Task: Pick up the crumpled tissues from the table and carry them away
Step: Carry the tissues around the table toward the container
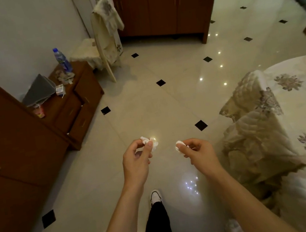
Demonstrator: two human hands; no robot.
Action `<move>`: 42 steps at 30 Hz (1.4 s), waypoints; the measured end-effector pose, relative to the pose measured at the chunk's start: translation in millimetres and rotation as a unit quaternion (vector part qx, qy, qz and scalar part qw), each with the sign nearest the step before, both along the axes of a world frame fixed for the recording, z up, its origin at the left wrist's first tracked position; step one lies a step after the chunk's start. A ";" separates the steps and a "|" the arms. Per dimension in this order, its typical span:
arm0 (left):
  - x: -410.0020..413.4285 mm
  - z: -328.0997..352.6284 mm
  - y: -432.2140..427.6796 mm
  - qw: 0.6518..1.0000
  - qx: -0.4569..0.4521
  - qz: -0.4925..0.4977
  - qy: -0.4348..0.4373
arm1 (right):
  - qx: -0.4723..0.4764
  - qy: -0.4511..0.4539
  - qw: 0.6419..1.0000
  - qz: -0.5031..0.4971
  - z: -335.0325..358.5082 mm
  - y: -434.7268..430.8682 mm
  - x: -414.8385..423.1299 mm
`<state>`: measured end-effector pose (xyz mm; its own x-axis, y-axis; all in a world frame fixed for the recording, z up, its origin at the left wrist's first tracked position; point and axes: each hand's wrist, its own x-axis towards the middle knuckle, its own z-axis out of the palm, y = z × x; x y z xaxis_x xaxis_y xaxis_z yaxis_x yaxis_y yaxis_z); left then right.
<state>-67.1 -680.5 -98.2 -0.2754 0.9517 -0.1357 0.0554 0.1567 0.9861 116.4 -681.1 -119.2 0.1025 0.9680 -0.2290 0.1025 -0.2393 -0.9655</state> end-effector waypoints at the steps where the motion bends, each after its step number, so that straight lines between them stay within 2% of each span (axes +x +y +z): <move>1: -3.6 0.8 19.9 1.000 0.001 -0.006 0.002 | 0.000 0.001 1.000 -0.008 1.1 17.8 -3.7; 11: -34.2 15.8 209.0 0.994 0.001 -0.105 0.012 | 0.018 0.013 0.993 -0.119 22.9 188.9 -40.4; 20: -6.6 14.5 331.1 0.984 -0.004 -0.175 0.012 | 0.009 0.004 0.980 -0.200 15.9 276.1 -15.6; 28: 67.3 3.2 436.0 0.975 -0.011 -0.219 0.014 | 0.010 0.015 0.969 -0.246 -1.8 363.2 52.3; 42: 260.2 10.2 619.4 0.957 -0.008 -0.288 0.046 | 0.014 0.013 0.946 -0.324 13.9 525.2 239.5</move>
<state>193.0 -61.1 -88.0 0.2826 0.9472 -0.1513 0.2227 0.0886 0.9709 355.9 -155.9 -105.3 0.6719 0.7090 -0.2144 -0.0803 -0.2180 -0.9726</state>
